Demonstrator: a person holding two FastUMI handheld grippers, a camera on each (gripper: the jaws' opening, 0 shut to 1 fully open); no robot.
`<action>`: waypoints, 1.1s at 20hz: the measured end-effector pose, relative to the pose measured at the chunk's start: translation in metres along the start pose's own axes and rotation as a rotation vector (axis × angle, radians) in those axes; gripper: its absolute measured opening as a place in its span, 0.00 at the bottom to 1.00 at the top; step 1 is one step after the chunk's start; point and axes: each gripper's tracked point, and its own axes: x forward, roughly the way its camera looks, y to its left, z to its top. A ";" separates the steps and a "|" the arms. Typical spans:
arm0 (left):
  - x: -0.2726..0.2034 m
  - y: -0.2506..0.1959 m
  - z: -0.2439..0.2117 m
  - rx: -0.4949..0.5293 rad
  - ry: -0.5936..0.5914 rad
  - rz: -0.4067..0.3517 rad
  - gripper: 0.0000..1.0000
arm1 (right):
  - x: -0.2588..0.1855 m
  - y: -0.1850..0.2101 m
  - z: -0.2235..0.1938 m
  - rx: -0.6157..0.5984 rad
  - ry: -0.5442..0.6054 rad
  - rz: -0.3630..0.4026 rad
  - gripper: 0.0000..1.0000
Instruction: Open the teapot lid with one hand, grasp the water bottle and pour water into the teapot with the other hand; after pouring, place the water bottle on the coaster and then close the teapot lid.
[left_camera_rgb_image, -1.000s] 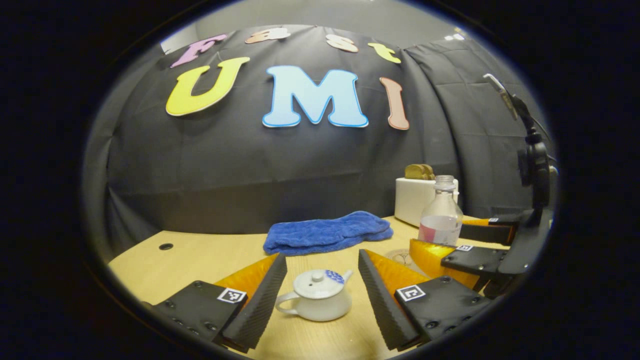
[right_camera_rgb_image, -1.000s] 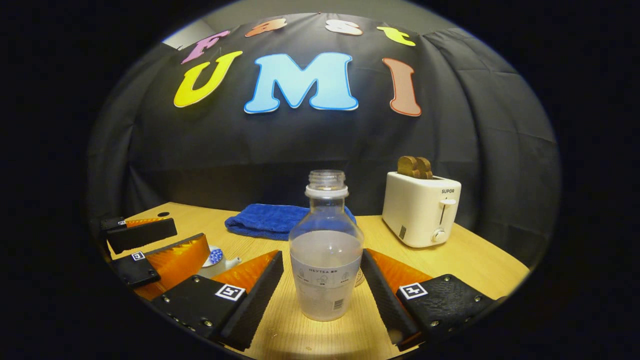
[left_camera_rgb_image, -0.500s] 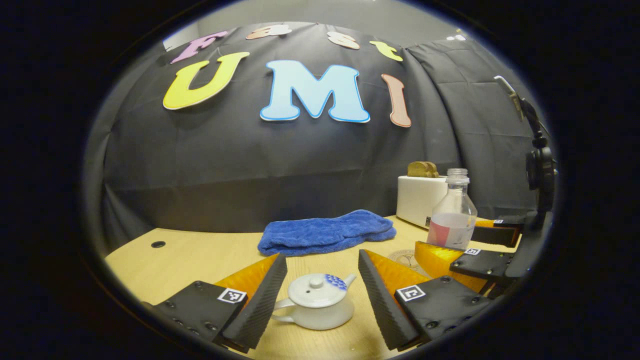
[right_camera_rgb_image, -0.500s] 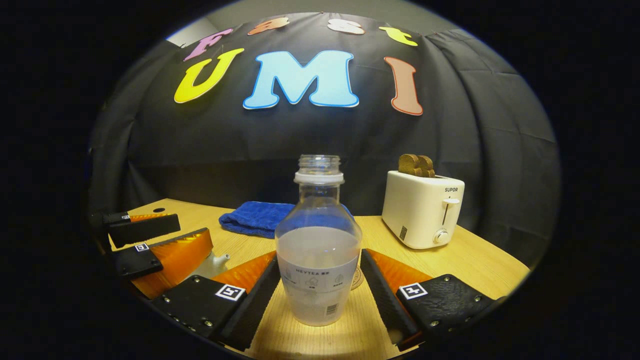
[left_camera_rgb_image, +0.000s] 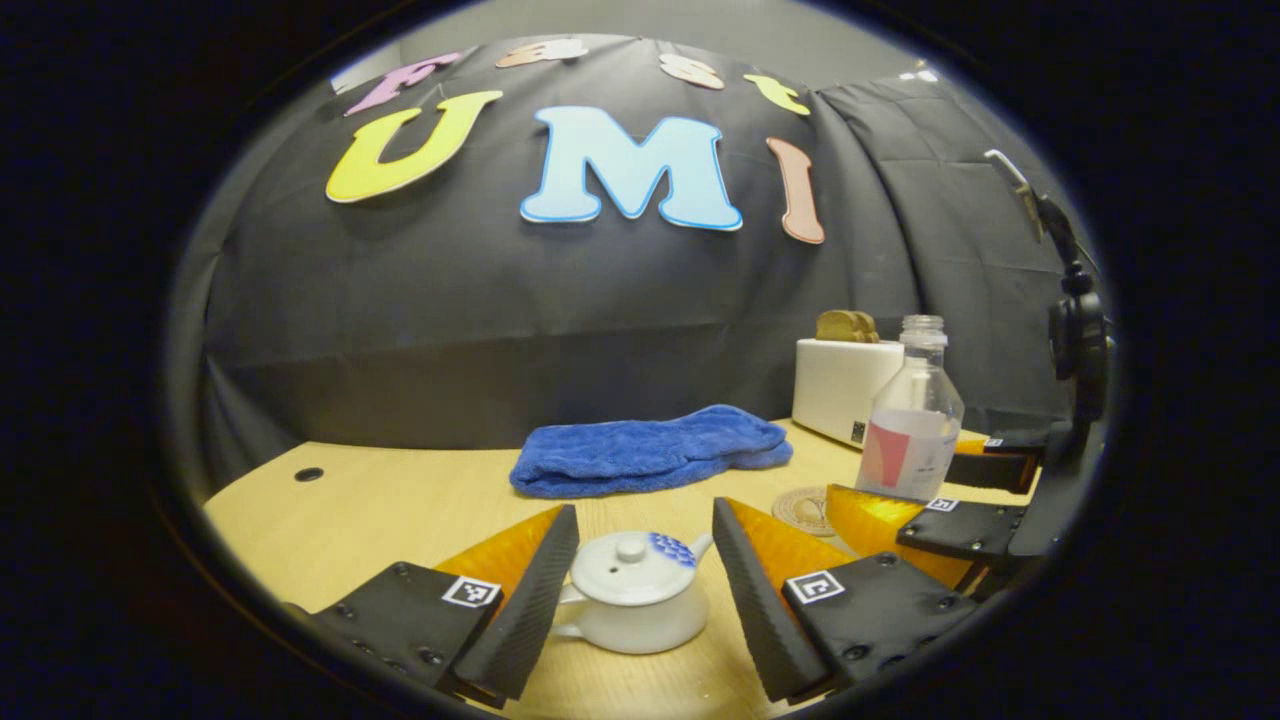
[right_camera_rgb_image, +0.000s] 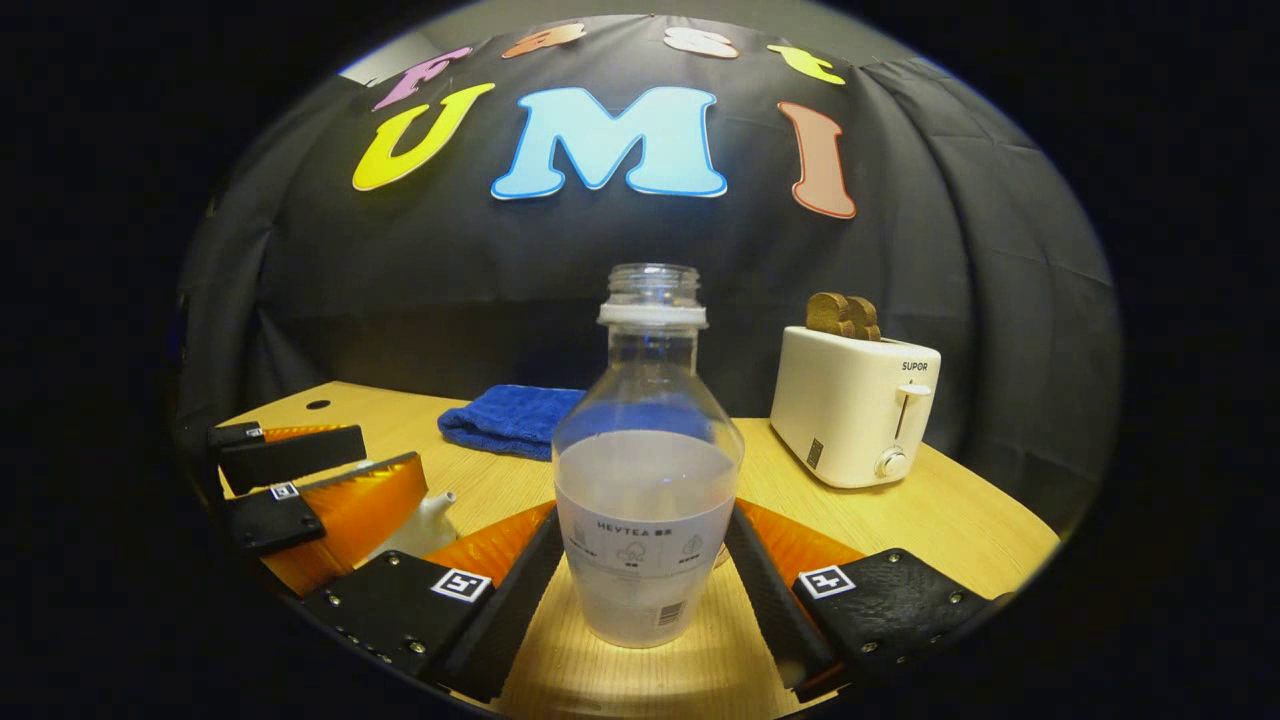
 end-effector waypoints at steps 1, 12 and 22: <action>-0.001 0.001 0.001 -0.001 -0.003 0.000 0.91 | -0.002 0.000 0.002 -0.006 -0.002 0.001 0.93; 0.000 0.003 -0.005 0.072 0.033 0.036 0.27 | 0.001 -0.001 -0.002 0.046 0.021 0.020 0.77; -0.001 0.009 -0.001 0.051 0.013 0.046 0.16 | 0.000 -0.002 -0.003 0.055 0.033 0.017 0.77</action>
